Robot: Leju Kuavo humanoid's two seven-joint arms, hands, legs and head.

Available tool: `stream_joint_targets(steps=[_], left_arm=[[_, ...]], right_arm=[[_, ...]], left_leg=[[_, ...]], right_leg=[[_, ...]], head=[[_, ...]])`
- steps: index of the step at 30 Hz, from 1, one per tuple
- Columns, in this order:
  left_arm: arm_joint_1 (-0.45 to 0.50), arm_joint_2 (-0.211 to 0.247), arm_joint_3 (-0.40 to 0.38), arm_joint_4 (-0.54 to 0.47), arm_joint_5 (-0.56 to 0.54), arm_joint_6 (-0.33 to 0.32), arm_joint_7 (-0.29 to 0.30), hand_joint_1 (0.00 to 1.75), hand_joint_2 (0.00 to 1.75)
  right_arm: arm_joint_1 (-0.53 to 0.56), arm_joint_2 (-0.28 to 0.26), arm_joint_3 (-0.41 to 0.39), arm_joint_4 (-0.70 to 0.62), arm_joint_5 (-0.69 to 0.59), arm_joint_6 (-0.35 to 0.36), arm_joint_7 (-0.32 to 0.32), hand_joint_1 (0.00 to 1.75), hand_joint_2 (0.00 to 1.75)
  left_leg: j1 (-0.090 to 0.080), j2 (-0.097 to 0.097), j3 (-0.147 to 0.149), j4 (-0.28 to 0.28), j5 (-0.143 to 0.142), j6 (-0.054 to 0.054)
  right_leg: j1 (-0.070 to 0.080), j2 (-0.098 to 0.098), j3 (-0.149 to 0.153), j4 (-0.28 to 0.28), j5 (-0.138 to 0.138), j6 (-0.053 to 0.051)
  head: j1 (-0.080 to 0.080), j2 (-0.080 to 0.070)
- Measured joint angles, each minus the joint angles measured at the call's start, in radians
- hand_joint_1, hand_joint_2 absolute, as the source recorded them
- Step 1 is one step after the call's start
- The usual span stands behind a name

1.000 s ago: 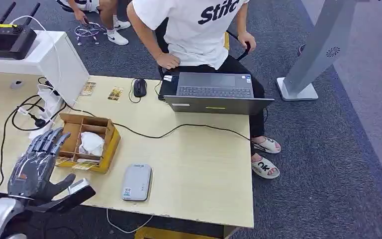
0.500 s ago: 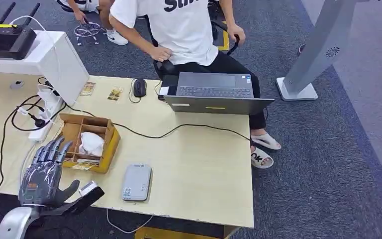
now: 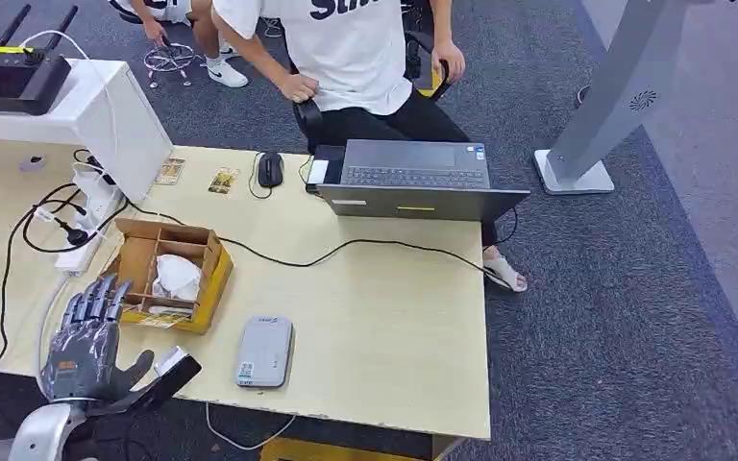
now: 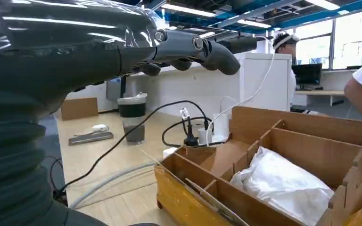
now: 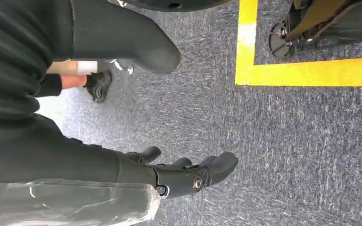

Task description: Pass the card to the sensor for recognition and then transmit it.

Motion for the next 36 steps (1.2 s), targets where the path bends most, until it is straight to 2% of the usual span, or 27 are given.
stream_joint_targets(steps=[17,36], left_arm=[[-0.046,-0.018,0.043,0.076,-0.006,0.018,-0.063,0.00,1.75],[-0.093,-0.036,0.049,0.142,-0.039,0.024,-0.083,0.00,1.75]], right_arm=[[-0.003,0.000,0.021,0.000,0.004,0.013,-0.004,0.00,1.75],[-0.005,0.000,0.042,0.000,0.005,0.014,0.003,0.00,1.75]], left_leg=[[0.000,0.000,0.000,0.000,0.000,0.000],[0.000,0.000,0.000,0.000,0.000,0.000]], right_leg=[[0.000,0.000,0.000,0.000,0.000,0.000],[0.000,0.000,0.000,0.000,0.000,0.000]], head=[[0.000,0.000],[0.000,0.000]])
